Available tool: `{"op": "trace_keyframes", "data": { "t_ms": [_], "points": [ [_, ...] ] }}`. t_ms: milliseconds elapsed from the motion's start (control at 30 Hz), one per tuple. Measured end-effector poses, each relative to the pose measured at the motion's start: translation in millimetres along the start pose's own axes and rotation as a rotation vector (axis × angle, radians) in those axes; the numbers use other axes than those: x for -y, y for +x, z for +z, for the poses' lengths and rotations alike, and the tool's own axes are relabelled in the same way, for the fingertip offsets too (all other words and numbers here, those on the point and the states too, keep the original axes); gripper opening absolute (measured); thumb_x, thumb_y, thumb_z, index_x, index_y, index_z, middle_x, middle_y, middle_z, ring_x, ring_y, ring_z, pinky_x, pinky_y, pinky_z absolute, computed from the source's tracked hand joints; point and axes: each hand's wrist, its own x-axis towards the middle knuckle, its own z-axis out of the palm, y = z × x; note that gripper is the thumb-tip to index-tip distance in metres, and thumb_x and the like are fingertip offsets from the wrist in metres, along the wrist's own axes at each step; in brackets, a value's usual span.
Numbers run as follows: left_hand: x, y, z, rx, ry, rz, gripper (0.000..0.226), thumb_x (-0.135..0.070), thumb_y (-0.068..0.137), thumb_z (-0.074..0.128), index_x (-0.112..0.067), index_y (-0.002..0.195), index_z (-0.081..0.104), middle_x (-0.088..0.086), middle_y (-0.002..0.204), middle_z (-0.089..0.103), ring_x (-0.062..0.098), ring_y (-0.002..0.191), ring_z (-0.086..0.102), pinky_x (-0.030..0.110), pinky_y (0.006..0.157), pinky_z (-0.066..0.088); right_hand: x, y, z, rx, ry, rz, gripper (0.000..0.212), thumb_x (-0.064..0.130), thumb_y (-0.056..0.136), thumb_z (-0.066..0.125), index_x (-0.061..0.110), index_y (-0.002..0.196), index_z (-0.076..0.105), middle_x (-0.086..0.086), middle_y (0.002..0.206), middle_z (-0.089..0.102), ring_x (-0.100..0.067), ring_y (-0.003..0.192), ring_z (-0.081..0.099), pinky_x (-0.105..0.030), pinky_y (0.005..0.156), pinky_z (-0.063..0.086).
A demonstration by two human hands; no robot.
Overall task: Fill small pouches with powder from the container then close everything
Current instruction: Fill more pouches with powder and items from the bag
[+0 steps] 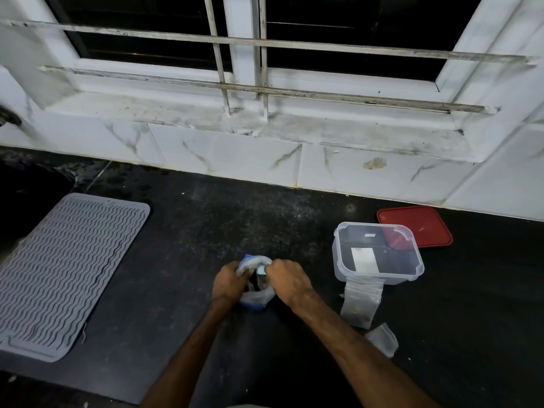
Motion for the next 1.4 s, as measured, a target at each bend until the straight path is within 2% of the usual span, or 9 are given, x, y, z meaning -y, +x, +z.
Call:
{"op": "trace_keyframes", "data": {
  "t_ms": [100,267,467,633,900,1067,1200,1300,1400],
  "points": [
    [-0.2,-0.5,-2.4,0.02,-0.172,-0.06,0.018,-0.02,0.085,0.071,-0.006,0.095,0.069,0.011,0.085,0.073,0.029,0.085,0.071,0.038,0.072,0.057,-5.8,0.8,-1.2,0.006,0.034,0.032,0.025,0.012,0.097,0.052,0.006,0.119,0.062,-0.013,0.114,0.065,-0.028,0.103,0.065,-0.037,0.083,0.051],
    [-4.8,-10.5,-6.3,0.106,-0.459,-0.105,0.032,-0.017,0.078,0.08,-0.006,0.102,0.062,0.015,0.096,0.07,0.022,0.083,0.069,0.025,0.061,0.055,-7.3,0.7,-3.5,-0.022,0.158,0.115,0.023,0.019,0.095,0.056,0.009,0.112,0.066,-0.011,0.109,0.068,-0.026,0.098,0.066,-0.036,0.082,0.052],
    [-1.9,-27.2,-3.6,0.123,-0.384,-0.268,0.004,-0.008,0.09,0.064,-0.004,0.09,0.064,0.018,0.088,0.067,0.024,0.073,0.065,0.029,0.051,0.056,-7.7,-4.7,1.3,-0.058,0.2,0.151,0.025,0.018,0.095,0.054,0.008,0.115,0.065,-0.011,0.112,0.067,-0.027,0.102,0.066,-0.036,0.083,0.052],
    [0.8,-24.6,-9.3,-0.054,-0.406,-0.174,0.005,-0.008,0.088,0.067,-0.006,0.092,0.065,0.018,0.093,0.07,0.034,0.091,0.068,0.052,0.083,0.057,-4.4,-11.3,-2.7,-0.053,0.144,0.122,0.026,0.016,0.095,0.056,0.008,0.119,0.063,-0.011,0.115,0.065,-0.026,0.104,0.064,-0.035,0.086,0.052],
    [-8.8,-23.5,-7.7,-0.094,-0.165,-0.169,0.031,-0.026,0.08,0.076,-0.009,0.103,0.066,0.008,0.094,0.071,0.023,0.088,0.068,0.044,0.08,0.058,14.4,-6.2,-18.3,-0.043,0.06,0.013,0.023,0.019,0.092,0.061,0.008,0.112,0.066,-0.011,0.108,0.065,-0.026,0.097,0.065,-0.035,0.079,0.05],
    [-12.9,-24.6,-14.8,0.059,-0.121,-0.127,0.028,-0.017,0.078,0.077,-0.012,0.104,0.067,0.006,0.094,0.071,0.02,0.089,0.069,0.037,0.078,0.058,6.5,3.0,-12.0,0.024,0.014,0.049,0.026,0.02,0.094,0.059,0.01,0.117,0.061,-0.01,0.113,0.064,-0.024,0.1,0.064,-0.035,0.083,0.05],
    [-15.5,-24.5,-13.7,-0.07,-0.097,-0.104,0.035,-0.011,0.079,0.076,-0.009,0.109,0.06,0.005,0.102,0.063,0.015,0.088,0.06,0.03,0.075,0.052,-3.1,3.8,-4.3,0.023,0.029,0.058,0.025,0.016,0.096,0.055,0.008,0.12,0.059,-0.011,0.117,0.063,-0.025,0.103,0.064,-0.036,0.084,0.05],
    [-9.6,-26.6,-11.5,-0.11,-0.095,-0.144,0.053,-0.043,0.075,0.078,-0.01,0.112,0.058,0.007,0.111,0.061,0.019,0.096,0.061,0.035,0.077,0.055,-4.3,4.3,-2.6,-0.027,0.061,0.057,0.022,0.015,0.095,0.056,0.008,0.115,0.063,-0.01,0.113,0.066,-0.025,0.101,0.065,-0.035,0.082,0.052],
    [-0.6,-30.8,-9.5,-0.023,-0.006,-0.253,0.064,-0.068,0.078,0.061,-0.013,0.11,0.06,0.008,0.106,0.064,0.022,0.092,0.065,0.037,0.073,0.057,0.5,5.3,0.2,-0.04,0.095,0.059,0.022,0.018,0.095,0.056,0.008,0.113,0.064,-0.01,0.11,0.066,-0.024,0.099,0.065,-0.034,0.08,0.051]
  ]
}}
